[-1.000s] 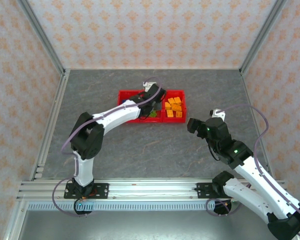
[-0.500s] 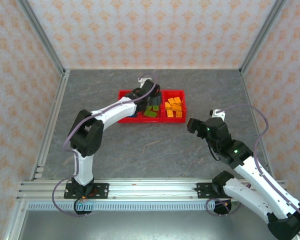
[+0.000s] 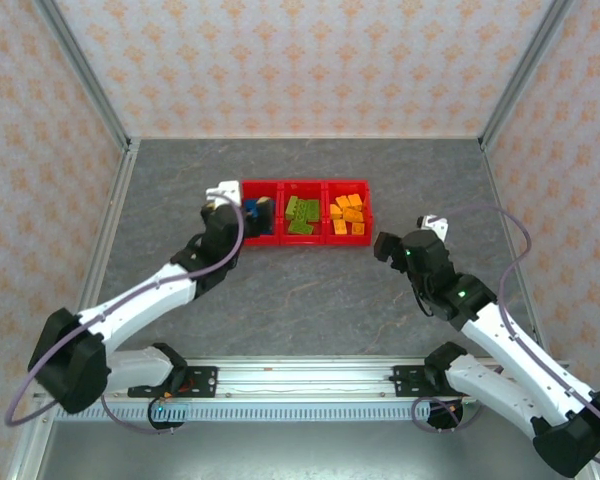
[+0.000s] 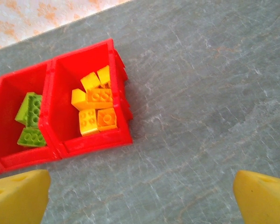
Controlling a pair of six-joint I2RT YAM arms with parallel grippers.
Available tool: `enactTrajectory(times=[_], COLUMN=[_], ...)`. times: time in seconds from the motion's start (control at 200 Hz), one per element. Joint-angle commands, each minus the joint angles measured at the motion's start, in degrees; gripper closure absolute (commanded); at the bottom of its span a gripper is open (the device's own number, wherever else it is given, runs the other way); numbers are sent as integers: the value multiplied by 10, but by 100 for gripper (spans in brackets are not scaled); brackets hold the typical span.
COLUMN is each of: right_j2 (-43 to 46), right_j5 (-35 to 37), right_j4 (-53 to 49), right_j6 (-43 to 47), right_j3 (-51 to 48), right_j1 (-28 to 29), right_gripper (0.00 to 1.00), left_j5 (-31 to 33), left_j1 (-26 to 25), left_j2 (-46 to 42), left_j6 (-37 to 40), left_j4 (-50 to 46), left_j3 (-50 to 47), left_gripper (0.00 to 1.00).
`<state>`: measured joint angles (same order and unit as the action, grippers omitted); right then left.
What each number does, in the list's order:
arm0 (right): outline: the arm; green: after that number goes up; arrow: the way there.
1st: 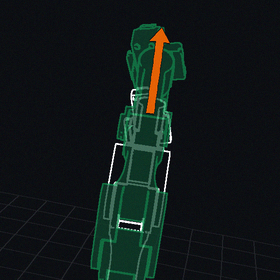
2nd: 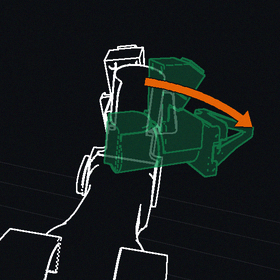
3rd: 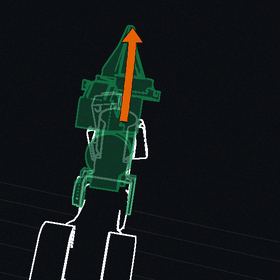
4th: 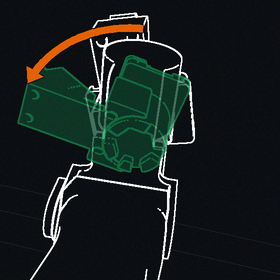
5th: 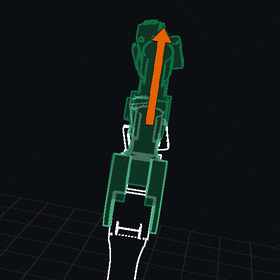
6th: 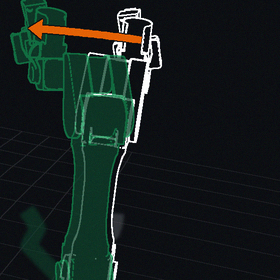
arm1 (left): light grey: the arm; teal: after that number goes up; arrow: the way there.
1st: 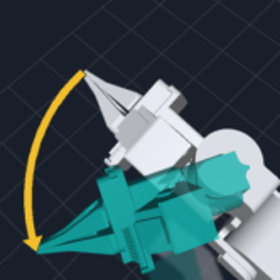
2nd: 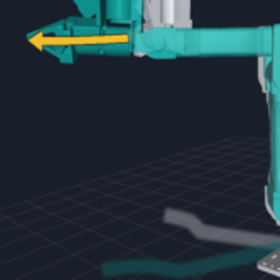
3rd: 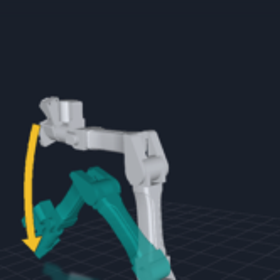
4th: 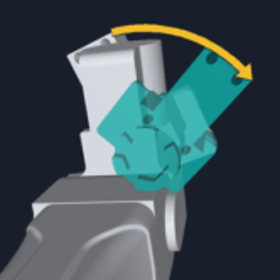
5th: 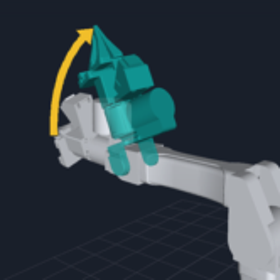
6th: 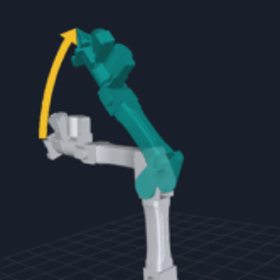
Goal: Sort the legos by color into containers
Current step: Reset both arms
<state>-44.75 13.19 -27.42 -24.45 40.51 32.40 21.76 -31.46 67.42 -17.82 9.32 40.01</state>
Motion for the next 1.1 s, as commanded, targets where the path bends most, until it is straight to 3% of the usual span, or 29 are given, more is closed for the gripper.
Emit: enactTrajectory(times=[0.0, 0.12, 0.26, 0.31, 0.42, 0.586, 0.631, 0.701, 0.751, 0.826, 0.996, 1.036, 1.061, 1.096], right_j2=[-2, 13, 13, -22, -135, -329, -347, -387, -428, -407, -391, -413, -441, -448], right_j5=[48, 115, 186, 178, 143, 157, 143, 92, 119, 104, 31, -8, 5, 13], right_j4=[112, 293, 648, 699, 689, 922, 895, 966, 1022, 957, 1075, 1113, 1150, 1109], right_j6=[-8, 83, 283, 316, 267, 314, 332, 372, 379, 356, 287, 263, 258, 258], right_j3=[19, -49, -221, -247, -240, -291, -265, -268, -265, -252, -331, -343, -341, -321], right_j1=[-1, -1, -12, -40, -125, -156, -148, -153, -156, -164, -233, -265, -273, -272], right_gripper=[0, 0, 0, 0, 0, 0, 0, 0, 0, 0, 0, 0, 0, 0], left_j5=[73, 112, 149, 156, 219, 273, 281, 273, 258, 209, 136, 120, 109, 91], left_j1=[31, 44, 43, 43, 44, 48, 50, 58, 67, 85, 128, 142, 153, 165], left_j2=[-55, -142, -284, -334, -432, -525, -528, -515, -496, -455, -316, -276, -249, -214], left_j6=[8, 28, 83, 113, 142, 184, 188, 198, 197, 202, 204, 202, 202, 200], left_j4=[105, 188, 310, 348, 362, 396, 397, 403, 399, 409, 540, 568, 580, 592], left_j3=[-86, -201, -332, -374, -434, -495, -502, -514, -515, -514, -513, -508, -501, -489], left_gripper=[1, 1, 0, 1, 1, 1, 1, 1, 1, 1, 1, 1, 1, 1])
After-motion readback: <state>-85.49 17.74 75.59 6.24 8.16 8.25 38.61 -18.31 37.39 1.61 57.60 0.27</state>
